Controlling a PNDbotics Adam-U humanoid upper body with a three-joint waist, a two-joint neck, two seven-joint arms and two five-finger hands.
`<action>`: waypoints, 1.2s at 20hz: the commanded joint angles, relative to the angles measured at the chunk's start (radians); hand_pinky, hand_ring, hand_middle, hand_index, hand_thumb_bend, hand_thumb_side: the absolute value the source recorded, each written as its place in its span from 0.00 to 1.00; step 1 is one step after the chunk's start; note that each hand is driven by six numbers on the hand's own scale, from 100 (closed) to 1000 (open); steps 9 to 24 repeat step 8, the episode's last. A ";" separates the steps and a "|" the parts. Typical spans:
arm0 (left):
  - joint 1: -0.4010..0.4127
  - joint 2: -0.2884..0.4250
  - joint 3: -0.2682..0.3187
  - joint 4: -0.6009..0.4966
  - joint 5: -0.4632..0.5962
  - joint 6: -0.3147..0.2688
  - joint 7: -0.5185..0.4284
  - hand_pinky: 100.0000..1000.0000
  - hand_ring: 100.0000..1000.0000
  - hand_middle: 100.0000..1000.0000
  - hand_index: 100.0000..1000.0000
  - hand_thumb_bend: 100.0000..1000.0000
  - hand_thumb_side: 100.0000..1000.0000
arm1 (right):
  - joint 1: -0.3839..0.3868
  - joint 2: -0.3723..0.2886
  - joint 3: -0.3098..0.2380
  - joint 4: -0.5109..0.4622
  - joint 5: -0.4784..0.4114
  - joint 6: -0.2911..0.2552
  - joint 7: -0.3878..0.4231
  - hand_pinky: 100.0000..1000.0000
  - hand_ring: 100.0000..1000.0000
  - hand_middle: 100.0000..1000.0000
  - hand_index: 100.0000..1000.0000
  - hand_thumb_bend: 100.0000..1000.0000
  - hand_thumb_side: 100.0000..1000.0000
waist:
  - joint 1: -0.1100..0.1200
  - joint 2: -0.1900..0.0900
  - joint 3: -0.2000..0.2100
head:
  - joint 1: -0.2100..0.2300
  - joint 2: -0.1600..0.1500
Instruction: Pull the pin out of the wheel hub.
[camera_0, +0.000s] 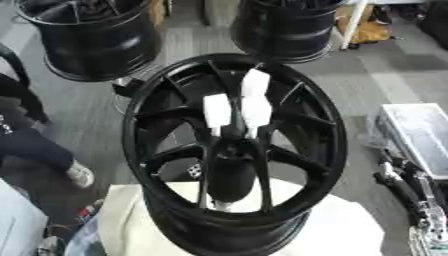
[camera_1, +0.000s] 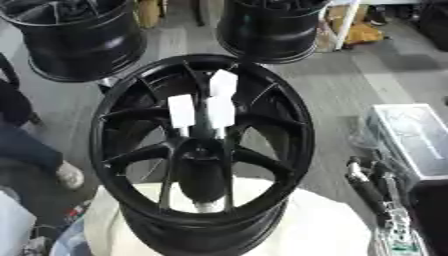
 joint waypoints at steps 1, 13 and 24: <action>-0.009 0.003 -0.003 -0.031 0.006 0.023 0.002 0.70 0.49 0.48 0.59 0.00 0.85 | -0.009 -0.007 -0.005 -0.008 -0.002 -0.002 -0.002 0.58 0.52 0.61 0.64 0.00 0.44 | 0.000 -0.009 0.003 | 0.000 -0.002; -0.006 -0.004 -0.011 -0.039 0.003 0.036 -0.011 0.70 0.49 0.48 0.59 0.00 0.85 | -0.009 -0.007 -0.005 -0.007 -0.002 -0.002 -0.002 0.58 0.52 0.61 0.65 0.00 0.44 | -0.001 -0.010 0.002 | 0.001 -0.002; -0.006 -0.004 -0.011 -0.039 0.003 0.036 -0.011 0.70 0.49 0.48 0.59 0.00 0.85 | -0.009 -0.007 -0.005 -0.007 -0.002 -0.002 -0.002 0.58 0.52 0.61 0.65 0.00 0.44 | -0.001 -0.010 0.002 | 0.001 -0.002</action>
